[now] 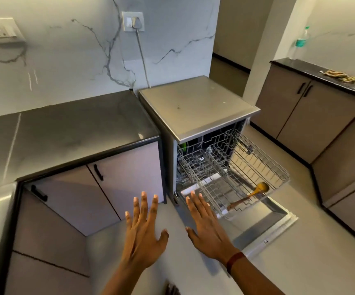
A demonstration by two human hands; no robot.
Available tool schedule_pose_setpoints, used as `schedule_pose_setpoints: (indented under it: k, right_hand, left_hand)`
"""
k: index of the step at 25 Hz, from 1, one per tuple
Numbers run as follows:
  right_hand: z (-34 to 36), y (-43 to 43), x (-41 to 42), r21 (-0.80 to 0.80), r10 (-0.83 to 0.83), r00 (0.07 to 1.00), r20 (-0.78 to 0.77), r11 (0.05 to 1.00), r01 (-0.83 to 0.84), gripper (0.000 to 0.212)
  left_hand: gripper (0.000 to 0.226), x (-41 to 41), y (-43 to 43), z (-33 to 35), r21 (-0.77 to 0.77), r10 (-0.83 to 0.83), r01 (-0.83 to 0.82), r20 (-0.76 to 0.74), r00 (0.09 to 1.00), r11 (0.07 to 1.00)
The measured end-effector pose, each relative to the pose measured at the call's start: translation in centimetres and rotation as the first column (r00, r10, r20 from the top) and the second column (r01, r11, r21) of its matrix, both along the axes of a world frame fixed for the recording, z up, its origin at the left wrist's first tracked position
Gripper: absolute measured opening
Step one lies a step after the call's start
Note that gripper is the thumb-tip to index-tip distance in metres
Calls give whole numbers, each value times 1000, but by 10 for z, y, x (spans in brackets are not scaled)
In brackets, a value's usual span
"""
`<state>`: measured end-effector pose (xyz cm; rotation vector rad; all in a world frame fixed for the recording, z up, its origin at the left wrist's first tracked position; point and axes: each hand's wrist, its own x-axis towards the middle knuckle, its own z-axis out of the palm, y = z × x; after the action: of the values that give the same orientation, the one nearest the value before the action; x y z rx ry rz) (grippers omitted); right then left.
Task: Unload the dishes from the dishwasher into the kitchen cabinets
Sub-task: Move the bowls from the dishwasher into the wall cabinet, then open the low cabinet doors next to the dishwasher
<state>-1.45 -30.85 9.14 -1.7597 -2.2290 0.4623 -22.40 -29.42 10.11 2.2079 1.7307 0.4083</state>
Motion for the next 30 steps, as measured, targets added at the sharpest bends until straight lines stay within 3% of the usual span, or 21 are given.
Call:
schedule_pose_setpoints:
  k: [6, 14, 18, 24, 30]
  right_hand:
    - [9, -76, 43, -21, -30, 993, 110, 999, 32, 82]
    - [-3, -119, 84, -53, -54, 996, 69, 997, 57, 84]
    - [-17, -100, 93, -90, -9, 999, 49, 996, 14, 81]
    - [-37, -43, 83, -126, 178, 984, 25, 977, -173, 79]
    - [-57, 31, 1, -111, 307, 952, -3, 946, -306, 77]
  left_hand:
    - [100, 48, -64, -5, 16, -32, 32, -1, 999, 999]
    - [103, 103, -111, -16, -108, -64, 62, -19, 998, 992]
    - [102, 109, -100, -29, -150, -22, 18, -23, 999, 989]
    - [99, 80, -56, -50, -178, 164, -174, -68, 984, 969]
    - [100, 6, 16, -60, -196, 357, -341, 50, 933, 919]
